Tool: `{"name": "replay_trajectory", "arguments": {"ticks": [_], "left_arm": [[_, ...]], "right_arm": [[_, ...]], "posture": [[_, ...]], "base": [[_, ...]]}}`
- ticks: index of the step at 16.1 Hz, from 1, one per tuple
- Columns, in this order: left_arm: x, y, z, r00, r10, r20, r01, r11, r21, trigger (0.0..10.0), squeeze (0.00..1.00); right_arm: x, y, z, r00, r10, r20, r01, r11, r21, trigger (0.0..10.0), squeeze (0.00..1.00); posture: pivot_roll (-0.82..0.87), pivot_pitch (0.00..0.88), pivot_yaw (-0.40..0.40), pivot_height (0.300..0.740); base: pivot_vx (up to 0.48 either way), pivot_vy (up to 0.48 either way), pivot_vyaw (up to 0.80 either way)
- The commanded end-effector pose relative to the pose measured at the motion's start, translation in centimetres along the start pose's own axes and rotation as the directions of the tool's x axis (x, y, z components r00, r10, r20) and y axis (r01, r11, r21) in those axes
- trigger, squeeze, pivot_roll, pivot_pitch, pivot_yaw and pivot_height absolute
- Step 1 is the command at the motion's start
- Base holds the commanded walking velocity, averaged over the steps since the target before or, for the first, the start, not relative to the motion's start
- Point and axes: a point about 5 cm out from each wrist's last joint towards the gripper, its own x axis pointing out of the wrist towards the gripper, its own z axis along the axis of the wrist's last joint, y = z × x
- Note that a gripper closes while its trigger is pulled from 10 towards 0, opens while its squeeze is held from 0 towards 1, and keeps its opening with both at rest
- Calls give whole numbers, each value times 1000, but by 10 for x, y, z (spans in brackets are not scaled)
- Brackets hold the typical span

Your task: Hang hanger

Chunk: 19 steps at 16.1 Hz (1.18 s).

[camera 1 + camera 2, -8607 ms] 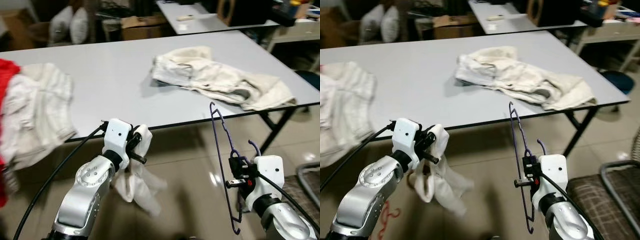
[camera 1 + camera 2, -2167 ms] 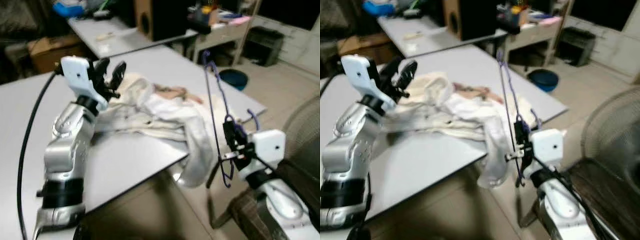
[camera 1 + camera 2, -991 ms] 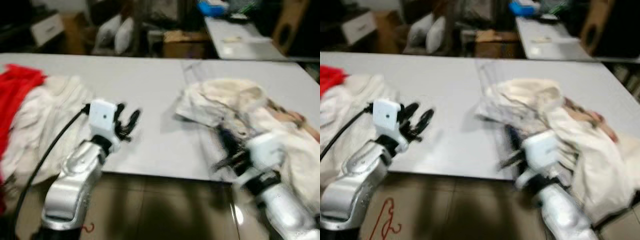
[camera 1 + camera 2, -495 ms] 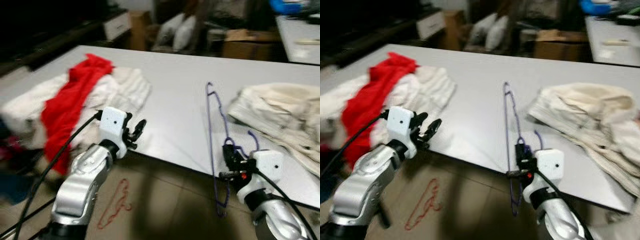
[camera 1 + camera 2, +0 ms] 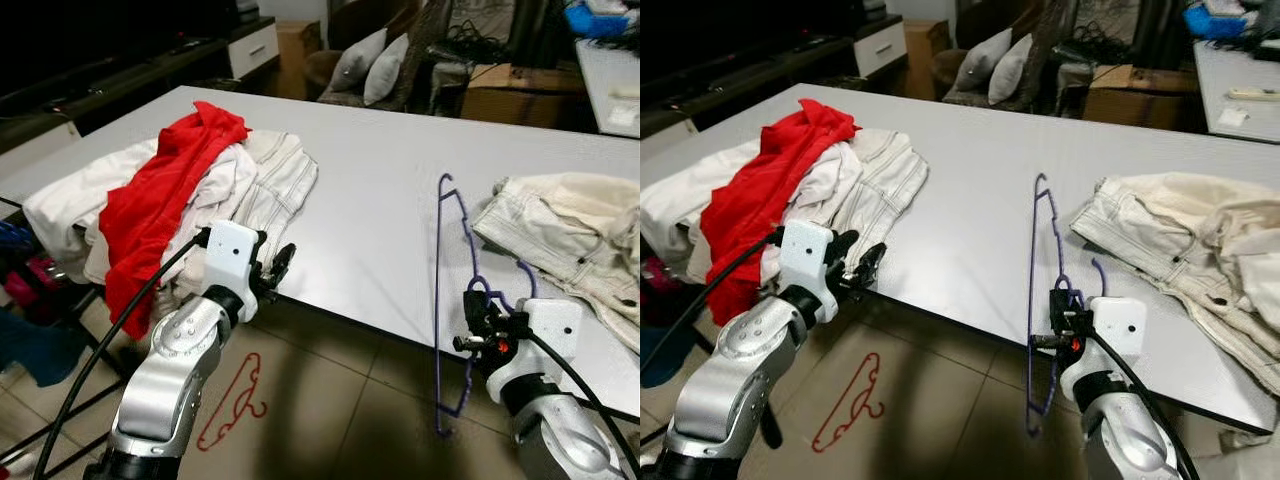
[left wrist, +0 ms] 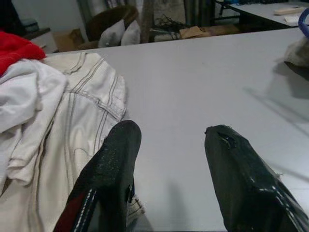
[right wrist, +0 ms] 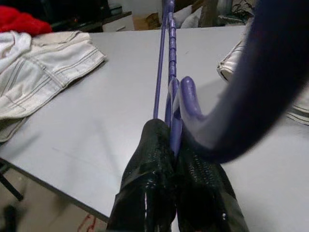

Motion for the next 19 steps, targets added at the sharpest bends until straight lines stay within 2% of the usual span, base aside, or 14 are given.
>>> {"name": "replay_trajectory", "arguments": {"ticks": [1,3,12,16,19], "left_arm": [[-2,2,3,1000,19,13,-19,1000,19,10000,0],[-3,4,3,999,41,16,-41,999,16,10000,0],[1,0,3,999,30,11,-30,999,20,10000,0],[3,-1,4,1000,23,14,-23,1000,20,10000,0],[4,0,6,1000,19,20,-20,999,29,10000,0]], "right_arm": [[5,1,0,1000,11,-1,-12,1000,-21,10000,0],[10,2,3,1000,16,8,-16,997,-77,10000,0],[6,2,5,1000,20,21,-19,998,-63,10000,0],[6,4,6,999,20,35,-16,993,-121,10000,0],[7,1,7,999,-3,47,6,999,-51,10000,0]], "posture": [[-73,0,56,740],[-71,0,54,740],[-84,0,61,740],[-87,0,65,740],[-82,0,62,740]], "base": [[0,0,0],[0,0,0],[0,0,0],[0,0,0],[0,352,0]]}}
